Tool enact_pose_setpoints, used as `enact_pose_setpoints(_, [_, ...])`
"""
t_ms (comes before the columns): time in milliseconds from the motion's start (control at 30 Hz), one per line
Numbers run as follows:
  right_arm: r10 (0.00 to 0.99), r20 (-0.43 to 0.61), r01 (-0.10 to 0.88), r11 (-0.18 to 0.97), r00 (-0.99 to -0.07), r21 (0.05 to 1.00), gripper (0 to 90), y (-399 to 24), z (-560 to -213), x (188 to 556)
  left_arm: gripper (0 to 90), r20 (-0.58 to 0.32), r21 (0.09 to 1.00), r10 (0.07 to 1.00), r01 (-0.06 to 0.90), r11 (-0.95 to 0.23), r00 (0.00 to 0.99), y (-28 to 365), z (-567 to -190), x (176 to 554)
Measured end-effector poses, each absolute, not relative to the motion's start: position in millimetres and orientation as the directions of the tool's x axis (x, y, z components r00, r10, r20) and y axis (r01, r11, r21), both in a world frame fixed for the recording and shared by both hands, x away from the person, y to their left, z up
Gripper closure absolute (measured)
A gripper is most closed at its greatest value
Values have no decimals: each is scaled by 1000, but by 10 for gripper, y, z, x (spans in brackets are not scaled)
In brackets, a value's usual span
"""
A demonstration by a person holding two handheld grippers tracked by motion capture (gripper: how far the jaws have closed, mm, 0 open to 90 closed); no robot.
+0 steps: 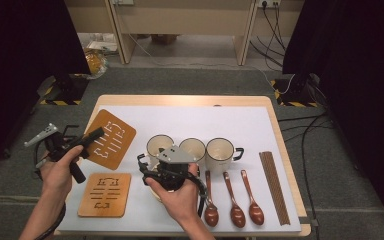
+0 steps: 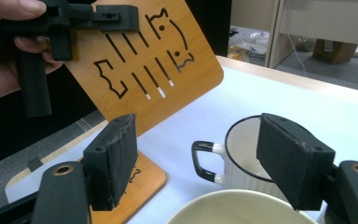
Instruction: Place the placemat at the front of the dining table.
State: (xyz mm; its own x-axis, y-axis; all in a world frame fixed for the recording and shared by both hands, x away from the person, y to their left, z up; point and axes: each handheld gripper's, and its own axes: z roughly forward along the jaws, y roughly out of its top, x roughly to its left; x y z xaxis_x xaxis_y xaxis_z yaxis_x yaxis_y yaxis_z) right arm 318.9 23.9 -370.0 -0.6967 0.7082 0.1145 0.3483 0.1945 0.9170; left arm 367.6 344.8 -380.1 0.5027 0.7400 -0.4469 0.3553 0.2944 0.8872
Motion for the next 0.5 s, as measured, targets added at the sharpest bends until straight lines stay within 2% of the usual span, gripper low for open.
enact_pose_setpoints(500, [725, 102, 339, 189, -681, 922, 291, 120, -3664, 3209, 861, -442, 889, 748, 354, 291, 496, 3405, -3741, 3855])
